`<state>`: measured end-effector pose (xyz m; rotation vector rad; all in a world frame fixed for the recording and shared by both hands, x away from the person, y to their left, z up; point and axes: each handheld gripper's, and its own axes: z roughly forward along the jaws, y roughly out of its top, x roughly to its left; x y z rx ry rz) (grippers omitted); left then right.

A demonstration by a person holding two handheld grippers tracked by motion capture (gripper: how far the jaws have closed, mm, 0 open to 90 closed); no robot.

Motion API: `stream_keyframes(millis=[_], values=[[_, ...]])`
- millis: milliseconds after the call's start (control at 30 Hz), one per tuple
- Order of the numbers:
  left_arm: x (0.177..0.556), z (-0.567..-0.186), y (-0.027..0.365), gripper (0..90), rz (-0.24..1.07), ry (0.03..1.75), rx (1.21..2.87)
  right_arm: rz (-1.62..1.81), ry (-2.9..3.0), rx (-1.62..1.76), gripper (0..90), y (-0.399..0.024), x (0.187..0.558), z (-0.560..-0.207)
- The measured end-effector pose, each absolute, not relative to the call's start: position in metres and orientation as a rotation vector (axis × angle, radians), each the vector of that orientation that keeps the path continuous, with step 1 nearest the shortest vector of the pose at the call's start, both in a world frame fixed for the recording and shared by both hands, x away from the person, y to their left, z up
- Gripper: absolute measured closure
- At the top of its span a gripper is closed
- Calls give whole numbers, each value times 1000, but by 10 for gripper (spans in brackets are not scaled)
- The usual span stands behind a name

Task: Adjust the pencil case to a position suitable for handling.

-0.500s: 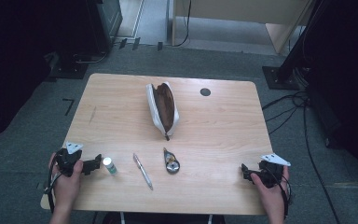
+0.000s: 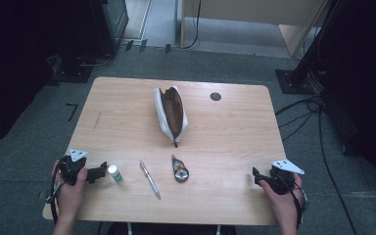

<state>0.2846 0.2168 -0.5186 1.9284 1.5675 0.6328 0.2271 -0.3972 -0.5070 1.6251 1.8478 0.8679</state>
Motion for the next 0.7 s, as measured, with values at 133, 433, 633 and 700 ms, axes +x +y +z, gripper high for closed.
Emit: stream_keyframes(millis=[133, 433, 633, 700], values=[[285, -519, 217, 5, 632, 1566, 1929, 901, 1848, 1602, 256, -386, 230, -495], [285, -519, 217, 5, 631, 1563, 1932, 1011, 1851, 1525, 366, -350, 250, -465], [285, -519, 216, 5, 629, 1560, 1933, 1042, 1878, 1471, 405, -325, 266, -453], [285, -519, 216, 5, 629, 1558, 1935, 1051, 1905, 1435, 413, -308, 275, -446]])
